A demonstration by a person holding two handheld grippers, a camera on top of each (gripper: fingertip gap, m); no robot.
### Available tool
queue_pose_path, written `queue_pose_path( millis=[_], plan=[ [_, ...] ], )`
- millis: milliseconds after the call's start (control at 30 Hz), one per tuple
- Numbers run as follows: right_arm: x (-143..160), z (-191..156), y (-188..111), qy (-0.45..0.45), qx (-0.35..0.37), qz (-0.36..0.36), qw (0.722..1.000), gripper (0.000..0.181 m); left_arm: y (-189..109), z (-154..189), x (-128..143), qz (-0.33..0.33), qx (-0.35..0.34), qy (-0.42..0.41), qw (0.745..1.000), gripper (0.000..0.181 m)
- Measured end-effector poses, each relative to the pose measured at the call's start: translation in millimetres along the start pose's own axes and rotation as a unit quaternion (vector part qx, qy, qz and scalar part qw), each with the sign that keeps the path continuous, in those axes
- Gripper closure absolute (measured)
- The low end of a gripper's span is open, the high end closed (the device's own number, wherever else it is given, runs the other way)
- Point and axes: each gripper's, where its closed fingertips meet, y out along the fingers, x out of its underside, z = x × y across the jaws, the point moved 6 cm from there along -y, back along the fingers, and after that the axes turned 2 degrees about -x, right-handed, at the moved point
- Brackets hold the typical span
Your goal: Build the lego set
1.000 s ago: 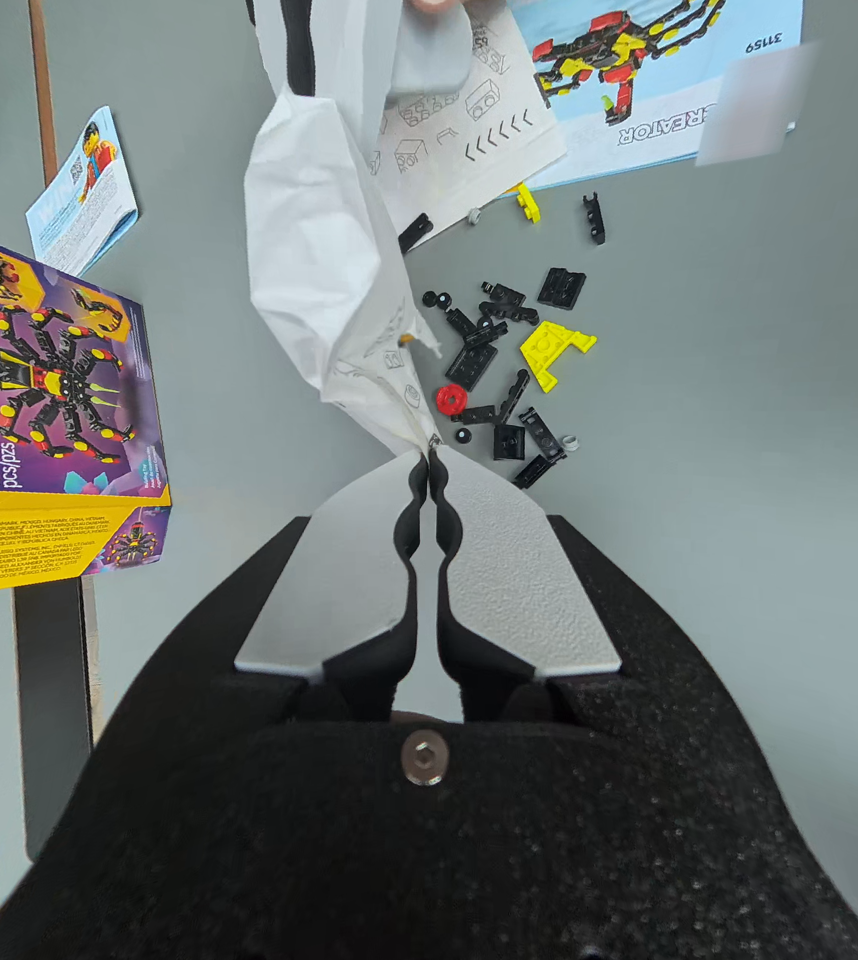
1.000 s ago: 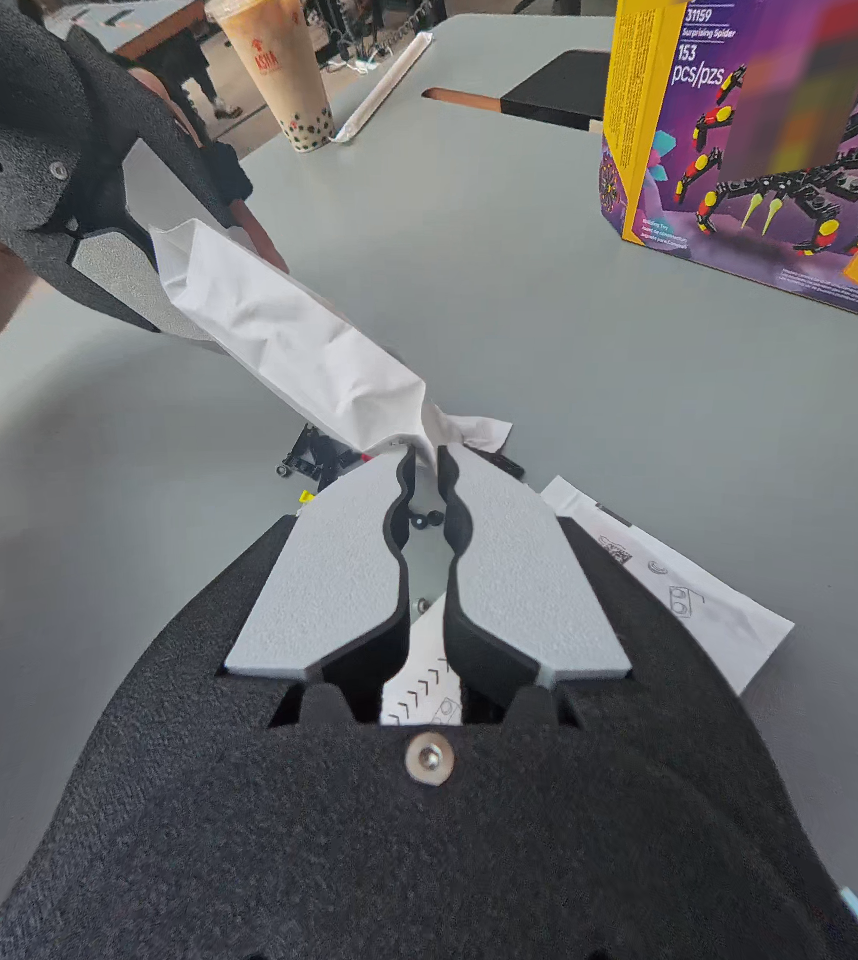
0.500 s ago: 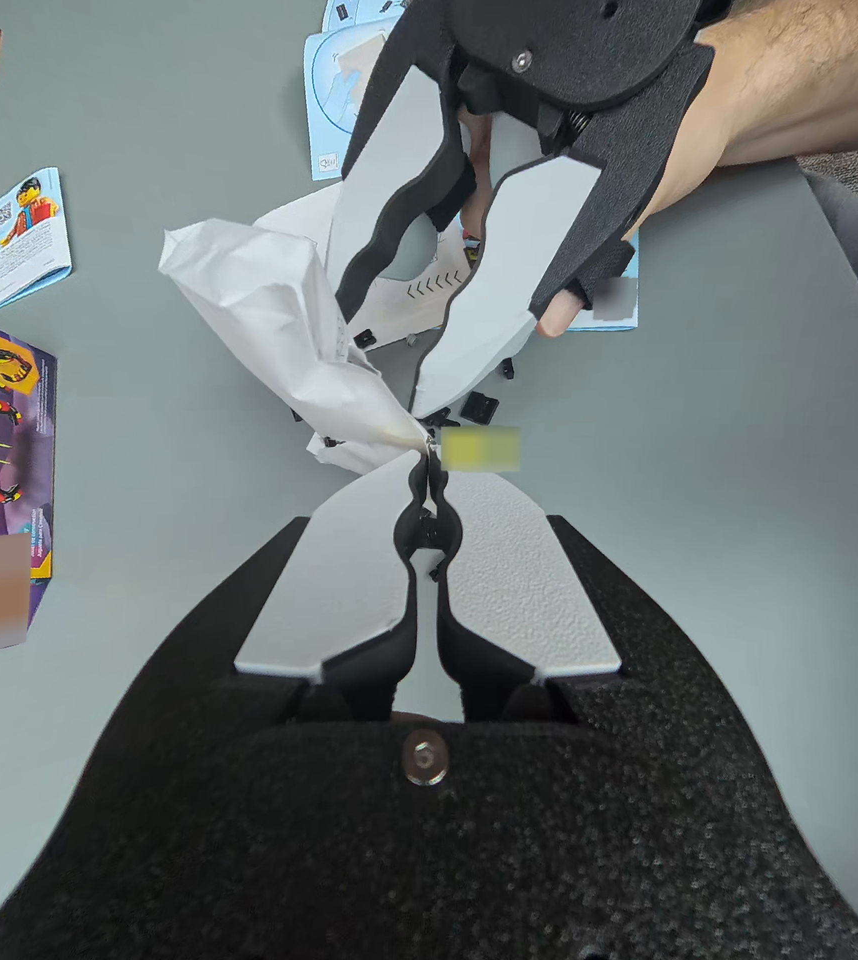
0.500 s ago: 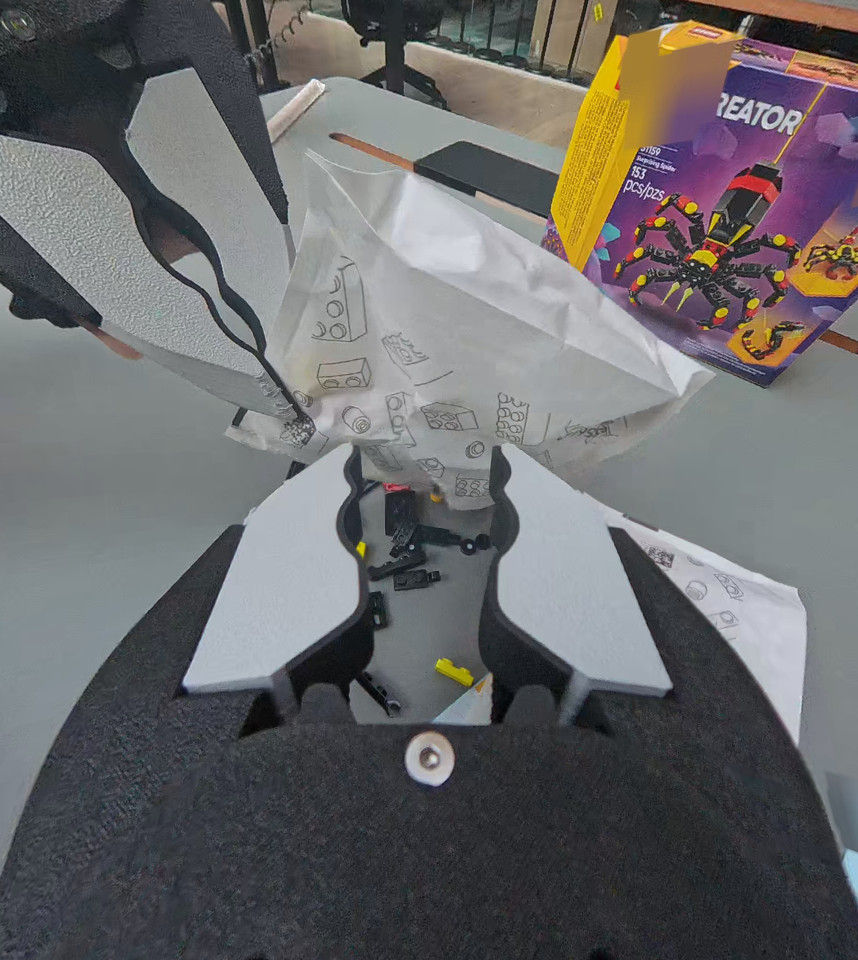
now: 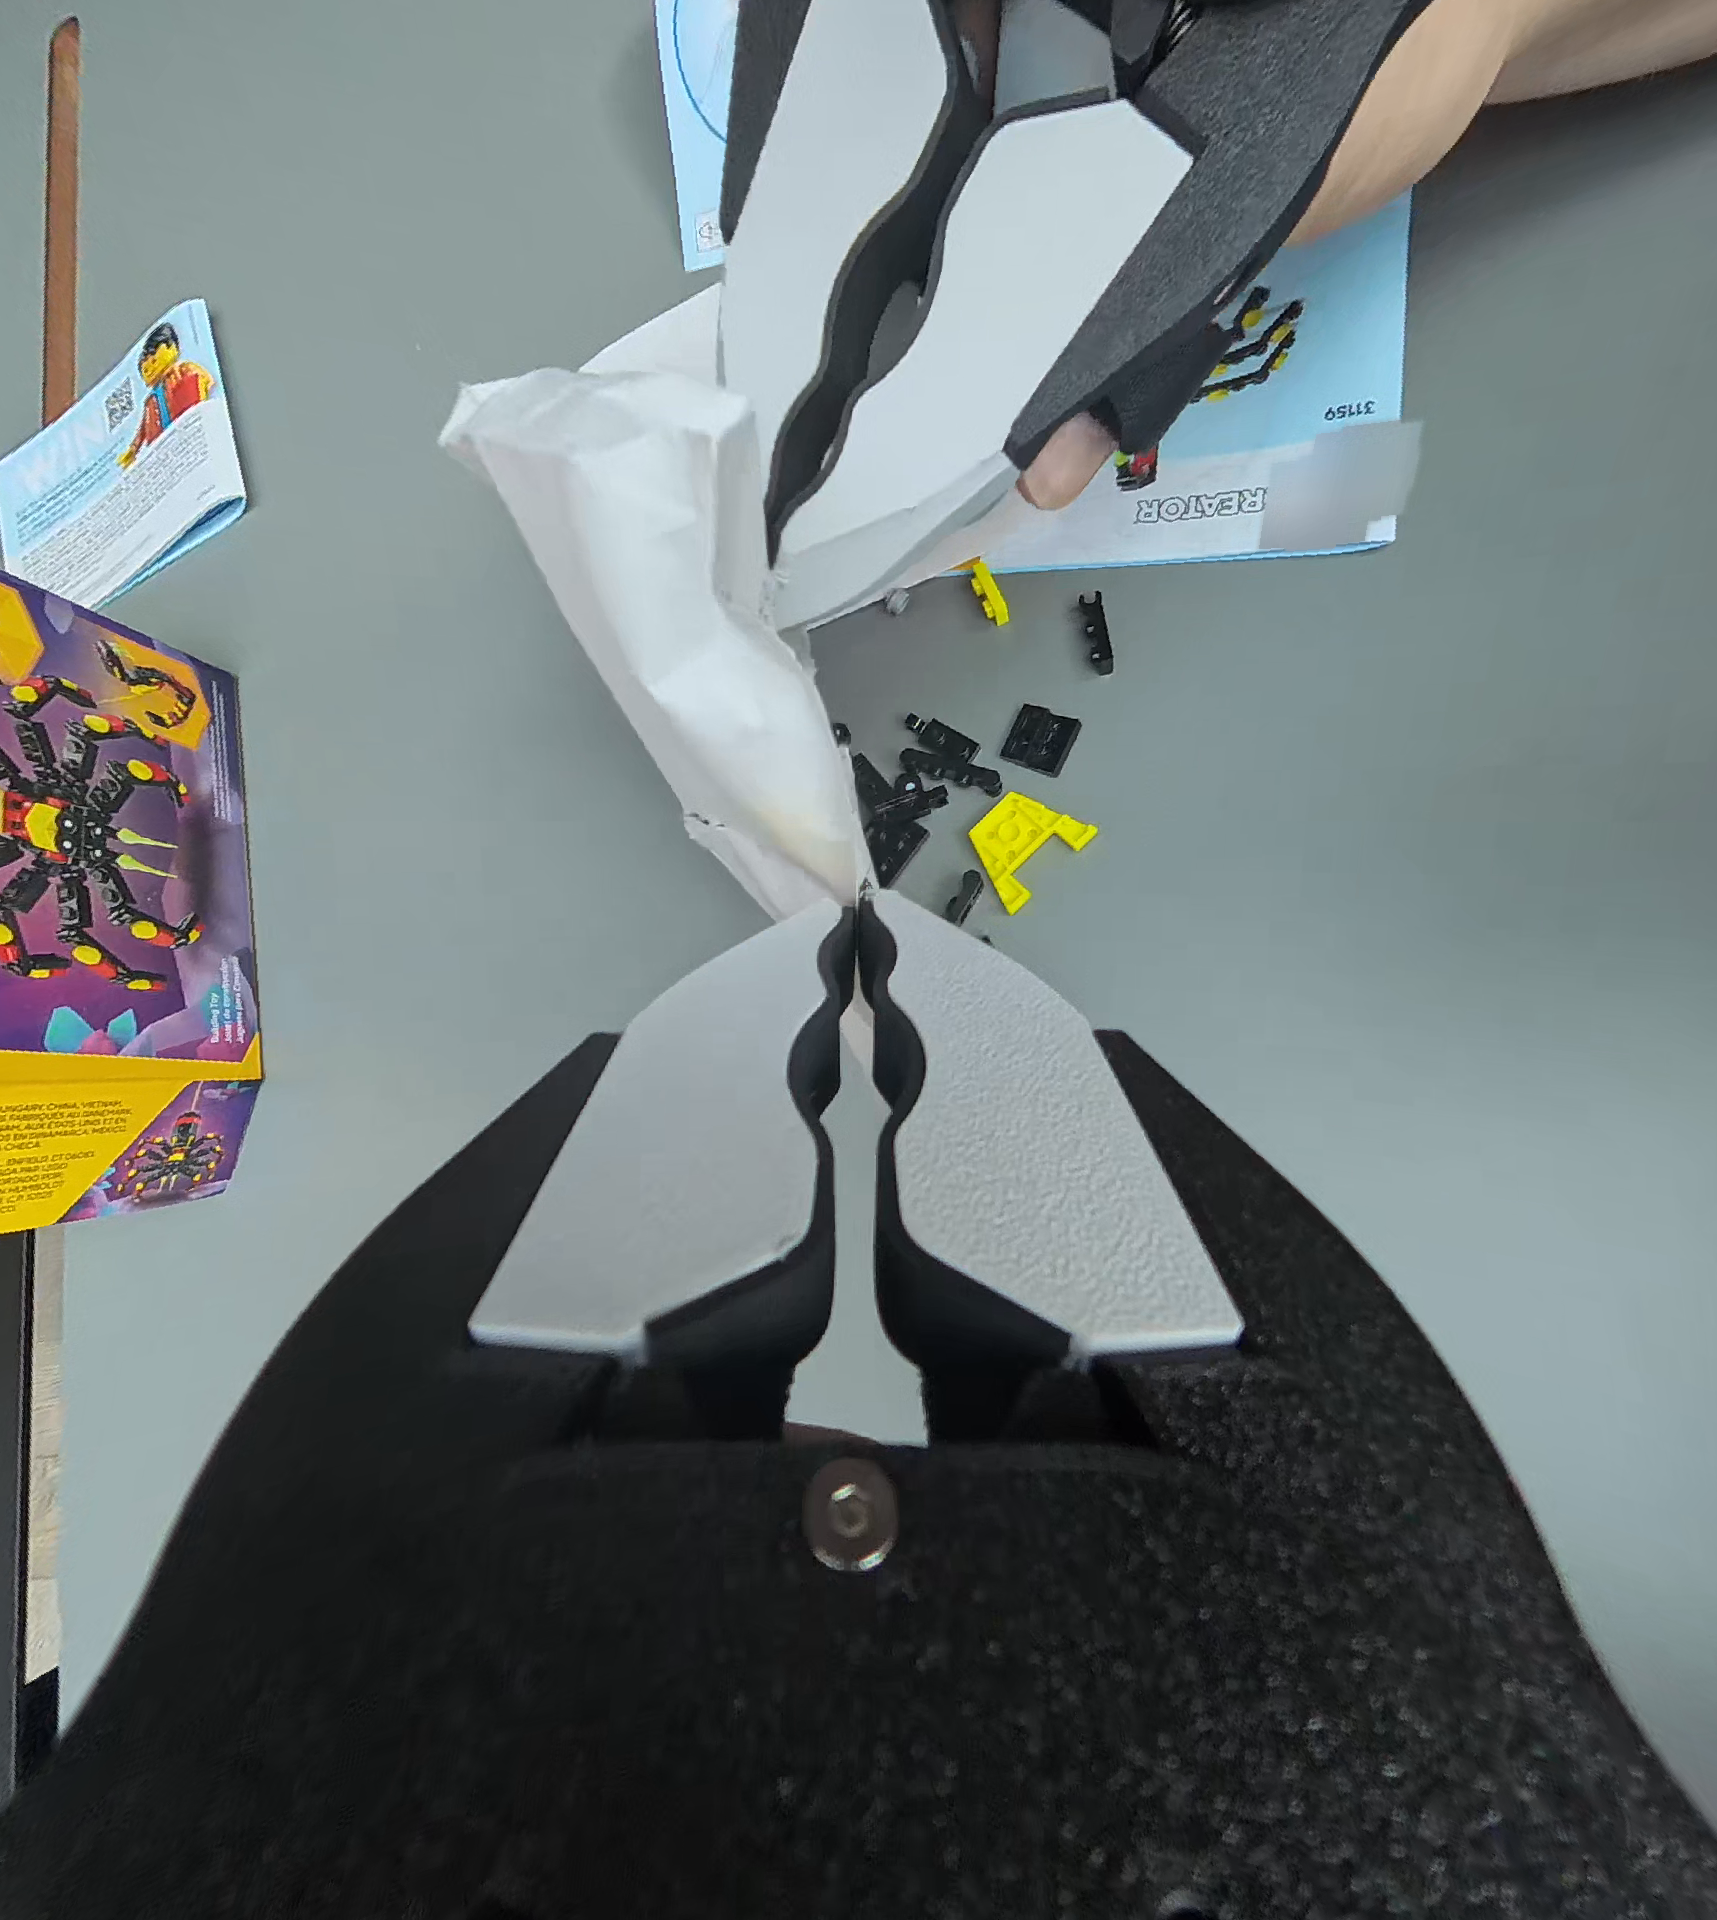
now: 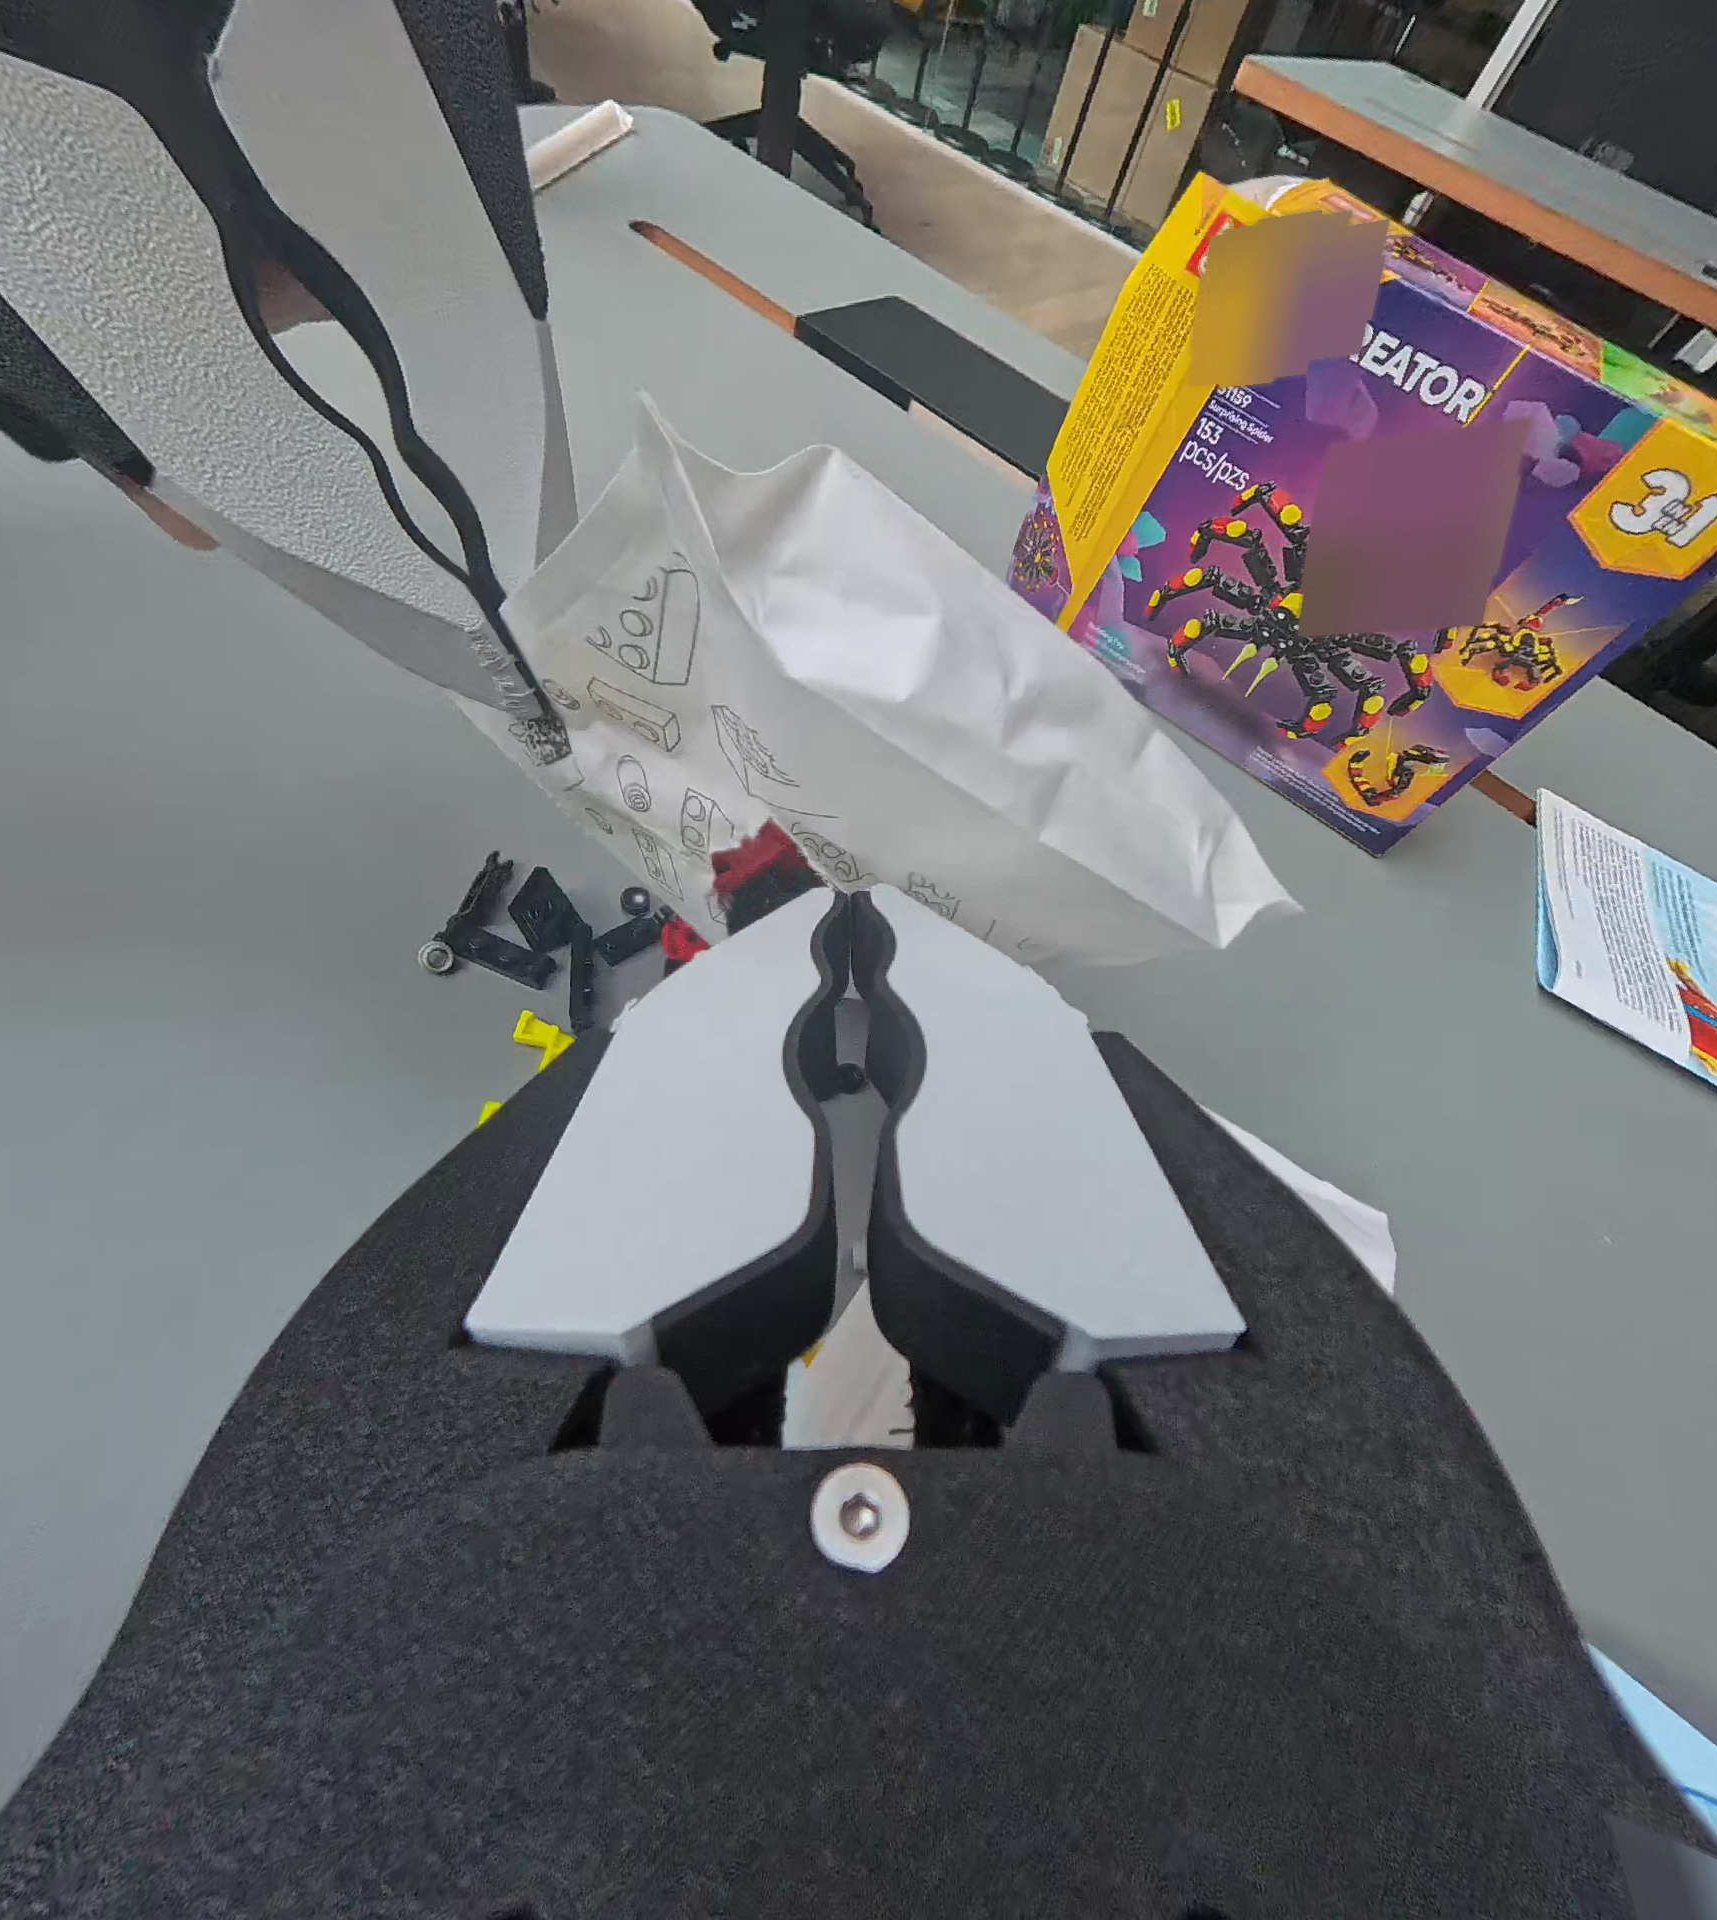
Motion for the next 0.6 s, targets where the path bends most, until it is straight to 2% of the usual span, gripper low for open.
queue_pose_path(
  millis=[200,467,600],
  plan=[
    [11.8,-16.8,4.5,-0.013,-0.037,-0.017,0.999,0.181,-7.0,-13.9,-5.4,-0.034,-0.070,0.046,0.996,0.181],
    [5.6,0.3,5.8,-0.032,-0.022,-0.014,0.999,0.181,-9.6,-23.4,-15.7,-0.027,-0.114,0.071,0.991,0.181],
    [4.8,10.6,4.9,-0.024,-0.007,-0.007,1.000,0.181,-7.8,-18.8,-15.9,-0.015,-0.103,0.064,0.992,0.181]
  ],
)
